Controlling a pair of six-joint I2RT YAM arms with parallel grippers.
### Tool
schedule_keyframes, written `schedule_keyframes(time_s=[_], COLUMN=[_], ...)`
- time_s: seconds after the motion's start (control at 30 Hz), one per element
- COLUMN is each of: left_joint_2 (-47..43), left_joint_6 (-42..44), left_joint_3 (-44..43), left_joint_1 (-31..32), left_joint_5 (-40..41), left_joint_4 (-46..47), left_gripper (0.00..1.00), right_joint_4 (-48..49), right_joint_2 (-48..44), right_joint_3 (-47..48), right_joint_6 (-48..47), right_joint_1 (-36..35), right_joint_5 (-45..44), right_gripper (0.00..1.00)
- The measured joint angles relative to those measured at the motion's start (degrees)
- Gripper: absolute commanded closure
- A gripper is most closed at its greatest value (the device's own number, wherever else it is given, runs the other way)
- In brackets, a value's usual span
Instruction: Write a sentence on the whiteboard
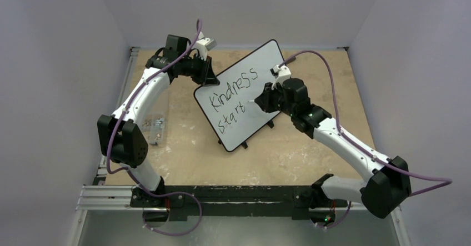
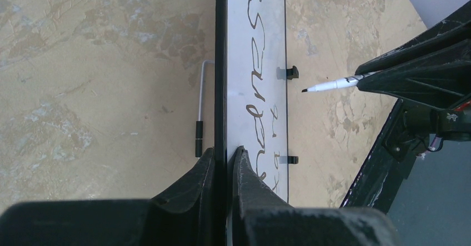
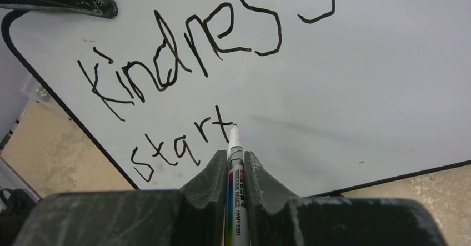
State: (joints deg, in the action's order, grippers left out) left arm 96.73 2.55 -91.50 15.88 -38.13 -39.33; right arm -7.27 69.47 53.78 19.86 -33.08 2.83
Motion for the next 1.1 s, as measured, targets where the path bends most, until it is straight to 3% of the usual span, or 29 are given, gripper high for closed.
schedule_keyframes(time_s=[0.3, 0.6, 1.1], left_joint_2=[0.00, 0.00, 0.00], left_joint_6=[0.02, 0.02, 0.04], left_joint_3=[0.00, 0.00, -0.02], left_joint_1=[0.00, 0.00, 0.00], left_joint_5=[0.00, -0.04, -0.46], left_joint_4=[-0.04, -0.04, -0.04], left_gripper=[1.00, 1.00, 1.00], right_joint_4=[3.19, 9.44, 15.43], right_joint_2=[-2.95, -5.16, -6.99], right_joint_3=[-2.86, -8.85, -11.80], right_joint_6=[0.46, 4.15, 5.27], right_joint_1=[3.04, 9.35, 10.36], right_joint_5=[0.15, 5.88, 10.58], right_gripper=[1.00, 1.00, 1.00])
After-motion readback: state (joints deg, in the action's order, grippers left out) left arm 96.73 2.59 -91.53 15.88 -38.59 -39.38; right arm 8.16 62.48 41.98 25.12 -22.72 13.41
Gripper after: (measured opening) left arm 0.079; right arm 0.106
